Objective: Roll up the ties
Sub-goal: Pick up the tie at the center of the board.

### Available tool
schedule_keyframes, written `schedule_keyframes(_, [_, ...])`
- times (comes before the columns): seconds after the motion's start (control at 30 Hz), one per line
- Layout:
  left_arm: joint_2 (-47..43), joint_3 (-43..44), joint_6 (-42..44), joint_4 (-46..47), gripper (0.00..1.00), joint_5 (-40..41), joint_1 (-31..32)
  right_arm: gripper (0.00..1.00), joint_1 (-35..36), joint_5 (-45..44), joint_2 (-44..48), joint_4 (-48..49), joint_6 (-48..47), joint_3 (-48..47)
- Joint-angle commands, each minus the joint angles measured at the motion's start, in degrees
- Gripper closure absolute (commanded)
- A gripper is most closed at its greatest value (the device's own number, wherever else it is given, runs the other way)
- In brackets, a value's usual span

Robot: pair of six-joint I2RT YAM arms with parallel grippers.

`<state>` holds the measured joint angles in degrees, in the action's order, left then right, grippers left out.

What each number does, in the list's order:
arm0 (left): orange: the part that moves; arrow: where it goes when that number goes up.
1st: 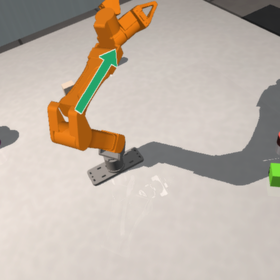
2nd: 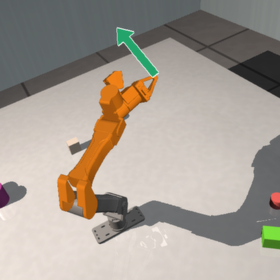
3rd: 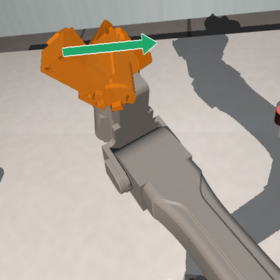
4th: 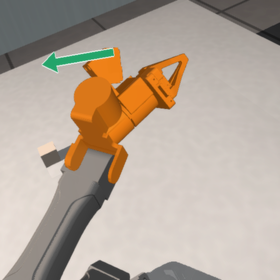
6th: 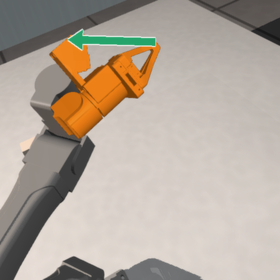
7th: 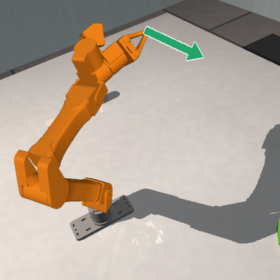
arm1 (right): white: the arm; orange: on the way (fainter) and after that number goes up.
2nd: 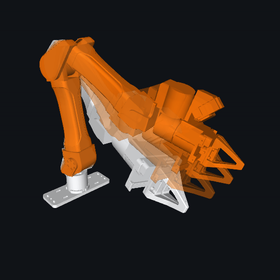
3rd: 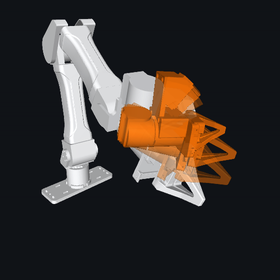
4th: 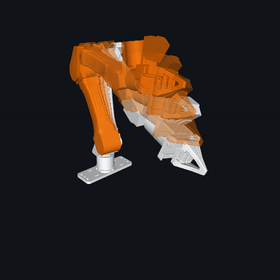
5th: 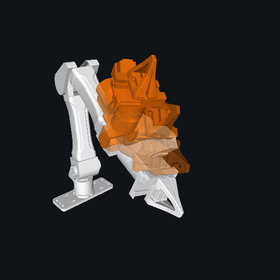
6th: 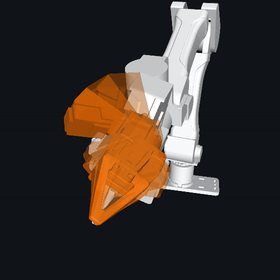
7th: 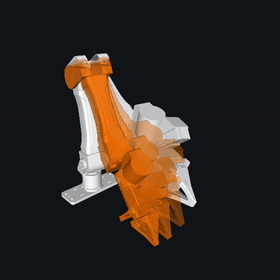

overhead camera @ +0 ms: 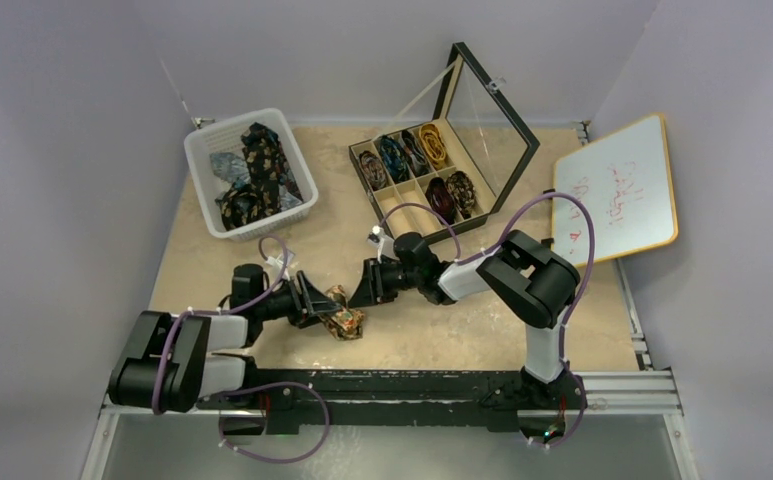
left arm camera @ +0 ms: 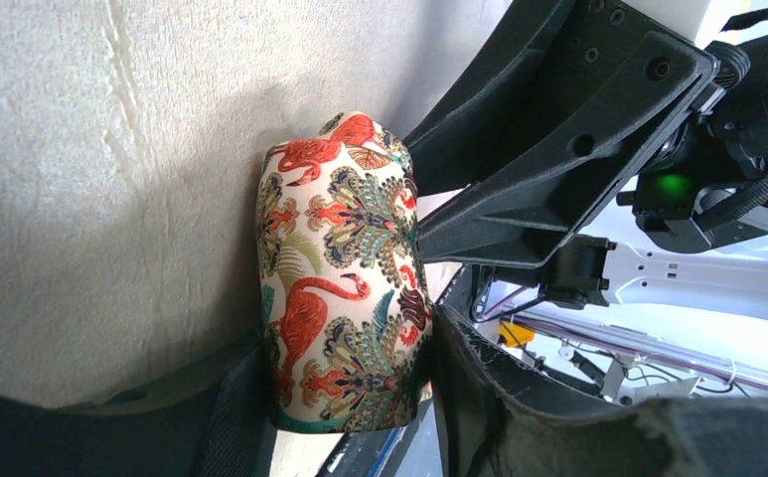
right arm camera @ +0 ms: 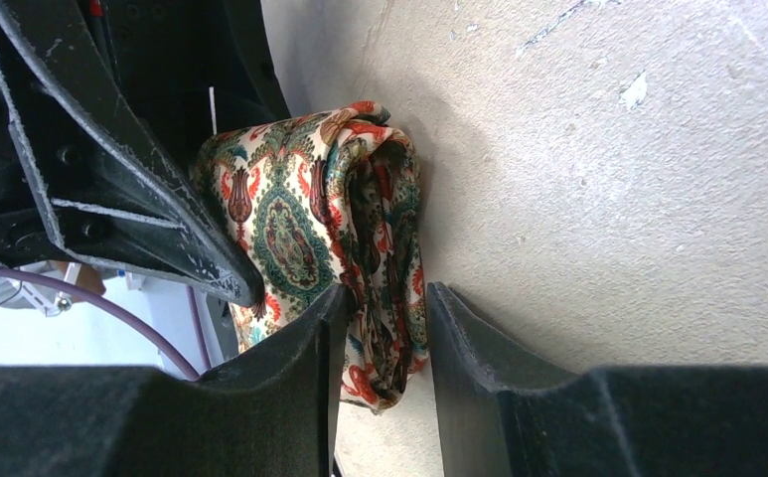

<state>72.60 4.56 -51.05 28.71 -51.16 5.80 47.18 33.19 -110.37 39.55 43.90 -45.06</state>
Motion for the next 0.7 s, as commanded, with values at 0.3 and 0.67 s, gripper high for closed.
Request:
schedule_keyframes(0.3, [7.4, -1.7, -7.0, 19.0, 0.51, -2.7, 0.0, 0.63, -0.2, 3.5, 0.0, -0.8, -3.2, -0.3])
schedule_keyframes(0.67, [15.3, 0.3, -7.4, 24.2, 0.51, -0.5, 5.4, 0.64, -0.2, 5.0, -1.4, -0.1, -3.2, -1.2])
